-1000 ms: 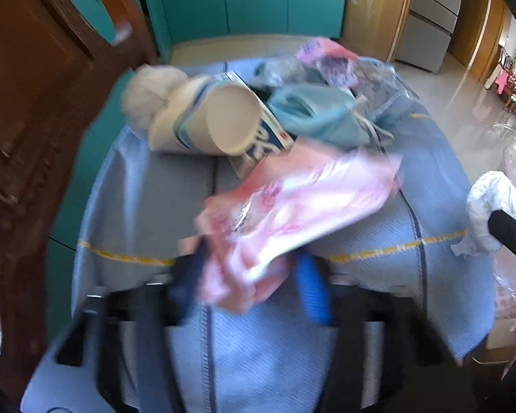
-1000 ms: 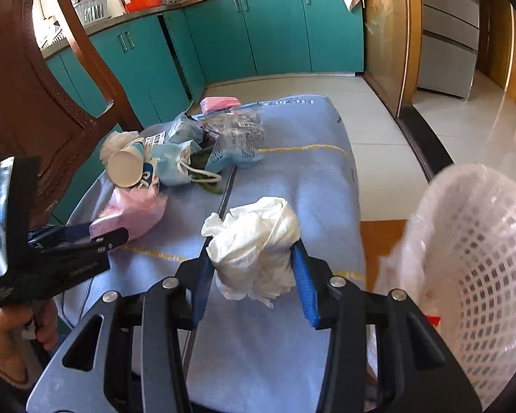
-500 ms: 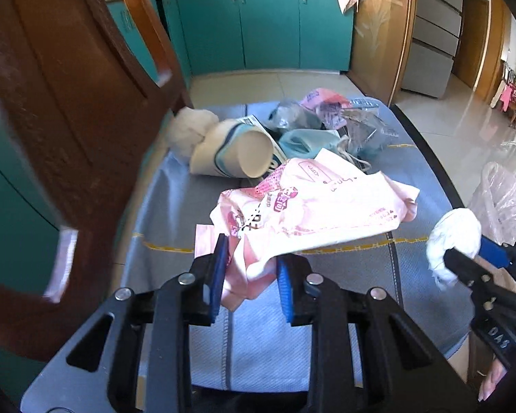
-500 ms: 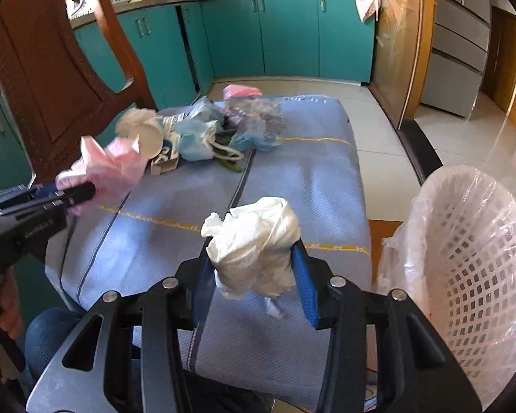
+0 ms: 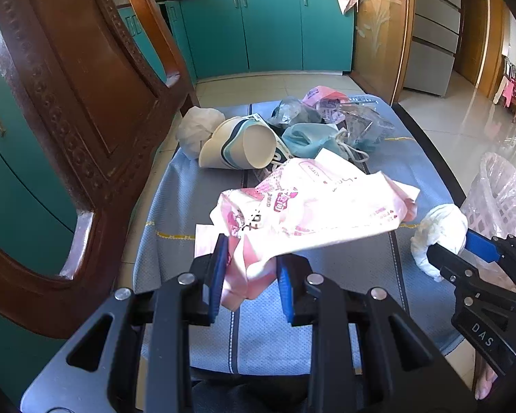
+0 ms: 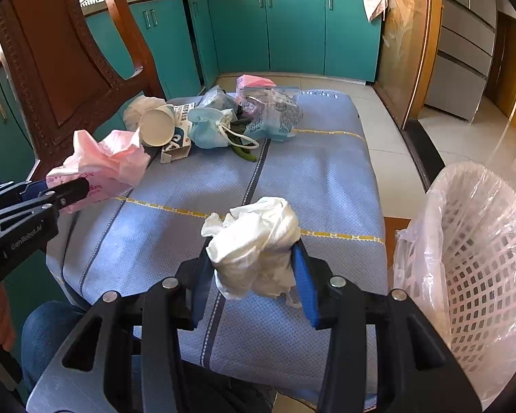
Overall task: Collect trash
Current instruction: 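Carry tissue and pink wrapper over the wastebasket and open both tools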
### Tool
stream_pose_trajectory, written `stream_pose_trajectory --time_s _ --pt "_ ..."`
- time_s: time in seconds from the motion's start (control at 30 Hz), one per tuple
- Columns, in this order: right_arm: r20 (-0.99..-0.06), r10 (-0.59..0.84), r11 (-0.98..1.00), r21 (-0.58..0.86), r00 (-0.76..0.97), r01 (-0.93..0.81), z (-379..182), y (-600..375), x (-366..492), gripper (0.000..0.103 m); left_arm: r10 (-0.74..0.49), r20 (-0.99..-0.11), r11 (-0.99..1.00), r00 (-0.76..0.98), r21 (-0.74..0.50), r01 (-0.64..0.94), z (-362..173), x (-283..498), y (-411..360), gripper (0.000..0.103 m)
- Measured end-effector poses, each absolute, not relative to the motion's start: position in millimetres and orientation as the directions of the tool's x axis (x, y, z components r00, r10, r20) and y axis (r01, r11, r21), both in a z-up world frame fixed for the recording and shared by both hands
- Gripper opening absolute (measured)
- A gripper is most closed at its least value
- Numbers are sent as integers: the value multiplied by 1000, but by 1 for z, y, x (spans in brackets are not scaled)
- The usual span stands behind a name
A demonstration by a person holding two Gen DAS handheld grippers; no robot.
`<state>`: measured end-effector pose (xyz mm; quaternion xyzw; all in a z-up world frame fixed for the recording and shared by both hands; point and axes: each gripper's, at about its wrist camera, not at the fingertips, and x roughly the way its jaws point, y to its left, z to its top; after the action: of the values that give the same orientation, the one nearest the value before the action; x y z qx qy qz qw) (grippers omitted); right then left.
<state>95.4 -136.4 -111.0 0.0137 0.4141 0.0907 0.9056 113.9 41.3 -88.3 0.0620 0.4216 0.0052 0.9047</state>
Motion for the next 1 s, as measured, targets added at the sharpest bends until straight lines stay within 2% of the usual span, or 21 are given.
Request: stream_pose_trajectory --time_s 0.43,0.63,0.8,1.0 --pt "-759 169 984 93 629 -152 -118 -133 99 44 57 -770 993 635 111 45 -93 116 42 28" --pt "-699 144 989 88 700 -115 -88 -153 91 44 56 -760 993 648 109 43 -86 114 38 28" --pt "-624 64 996 84 779 -14 -47 -208 71 44 21 -747 993 664 92 71 -75 113 20 28" --pt "-582 -86 991 30 809 127 -22 -271 43 45 -58 -711 986 701 67 150 -50 109 -25 28"
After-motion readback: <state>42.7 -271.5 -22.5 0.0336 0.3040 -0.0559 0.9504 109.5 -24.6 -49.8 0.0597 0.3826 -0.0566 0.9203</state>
